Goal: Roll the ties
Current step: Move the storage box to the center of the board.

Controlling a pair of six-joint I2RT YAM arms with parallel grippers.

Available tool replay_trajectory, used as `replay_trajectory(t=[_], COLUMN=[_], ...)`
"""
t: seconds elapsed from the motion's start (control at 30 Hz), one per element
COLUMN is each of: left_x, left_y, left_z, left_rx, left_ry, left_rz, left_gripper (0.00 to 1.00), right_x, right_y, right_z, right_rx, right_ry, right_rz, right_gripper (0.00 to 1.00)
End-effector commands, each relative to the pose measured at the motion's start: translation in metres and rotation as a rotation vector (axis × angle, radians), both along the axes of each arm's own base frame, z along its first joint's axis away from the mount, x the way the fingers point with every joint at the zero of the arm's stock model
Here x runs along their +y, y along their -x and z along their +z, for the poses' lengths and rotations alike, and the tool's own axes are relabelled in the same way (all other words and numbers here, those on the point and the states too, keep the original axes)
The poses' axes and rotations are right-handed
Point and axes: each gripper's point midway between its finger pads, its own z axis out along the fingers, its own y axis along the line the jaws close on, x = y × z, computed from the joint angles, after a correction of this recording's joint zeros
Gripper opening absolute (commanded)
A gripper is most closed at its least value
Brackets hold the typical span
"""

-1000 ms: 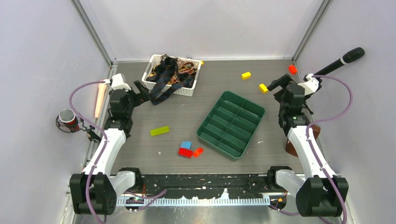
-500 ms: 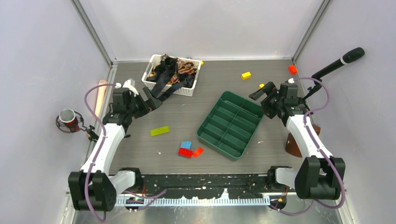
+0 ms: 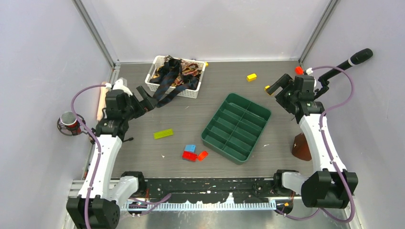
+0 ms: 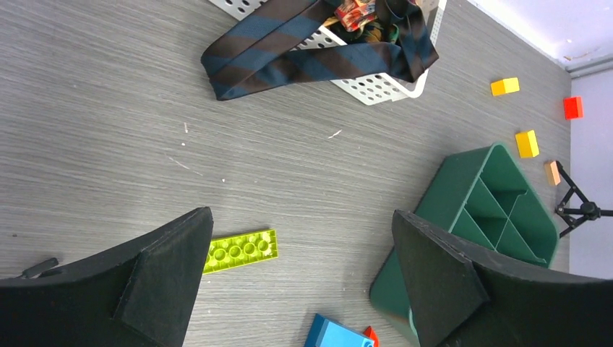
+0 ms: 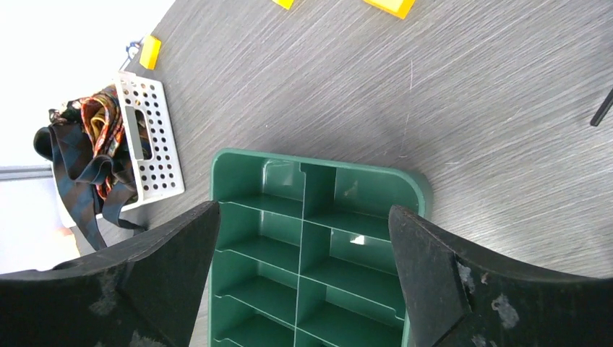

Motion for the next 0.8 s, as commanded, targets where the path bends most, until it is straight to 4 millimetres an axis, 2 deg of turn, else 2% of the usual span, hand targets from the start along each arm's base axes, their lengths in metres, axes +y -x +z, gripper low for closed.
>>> replay_trajectory(t=[0.0, 0.03, 0.1, 0.17, 0.2, 0.23, 0.27, 0.3, 0.4, 0.47, 0.5, 0.53, 0.57, 0.6, 0.7, 0.77], left_x=[-0.009, -0.016, -0.037, -0.057, -0.071, -0.089, -0.098, -0.108, -0.127, -0.134, -0.135, -0.136, -0.135, -0.134, -0.13, -0.129], left_y=[-0.003, -0.003, -0.001, 0.001, 0.004, 0.008, 0.009, 0.01, 0.01, 0.01, 0.01, 0.009, 0.009, 0.009, 0.007, 0.007], left_z=[0.015, 0.014, 0.009, 0.002, -0.001, -0.005, -0.009, -0.014, -0.026, -0.033, -0.036, -0.039, -0.042, -0.043, -0.047, -0.051], left_rx=[-0.062, -0.056, -0.039, -0.028, -0.027, -0.025, -0.02, -0.013, 0.005, 0.017, 0.023, 0.03, 0.034, 0.036, 0.038, 0.042], left_ry=[-0.022, -0.024, -0.046, -0.113, -0.144, -0.17, -0.182, -0.183, -0.148, -0.132, -0.131, -0.137, -0.147, -0.159, -0.189, -0.205], left_rz=[-0.085, -0.117, -0.191, -0.229, -0.254, -0.29, -0.3, -0.319, -0.351, -0.368, -0.374, -0.378, -0.381, -0.38, -0.379, -0.378], left_gripper=[0.99, 0.99, 0.99, 0.99, 0.99, 0.99, 0.99, 0.99, 0.99, 0.99, 0.99, 0.99, 0.99, 0.99, 0.99, 0.99], right_x=[0.016, 0.018, 0.035, 0.074, 0.083, 0.102, 0.111, 0.128, 0.161, 0.183, 0.195, 0.197, 0.207, 0.212, 0.214, 0.209], right_y=[-0.004, -0.005, -0.006, -0.002, -0.004, 0.001, 0.001, 0.006, 0.022, 0.042, 0.059, 0.072, 0.088, 0.108, 0.151, 0.182], right_z=[-0.002, -0.001, -0.002, -0.004, -0.001, -0.01, -0.009, -0.017, -0.032, -0.04, -0.045, -0.048, -0.05, -0.051, -0.052, -0.045], right_rx=[0.004, 0.002, 0.009, 0.034, 0.031, 0.065, 0.068, 0.095, 0.14, 0.179, 0.212, 0.243, 0.259, 0.287, 0.357, 0.374], right_ry=[-0.022, -0.008, 0.025, 0.077, 0.094, 0.113, 0.121, 0.129, 0.149, 0.167, 0.182, 0.195, 0.203, 0.215, 0.204, 0.179], right_rz=[0.065, 0.069, 0.116, 0.22, 0.244, 0.296, 0.317, 0.365, 0.479, 0.58, 0.639, 0.667, 0.714, 0.76, 0.801, 0.806], right_gripper=[0.93, 0.93, 0.92, 0.9, 0.9, 0.89, 0.88, 0.87, 0.85, 0.84, 0.84, 0.84, 0.83, 0.83, 0.83, 0.83])
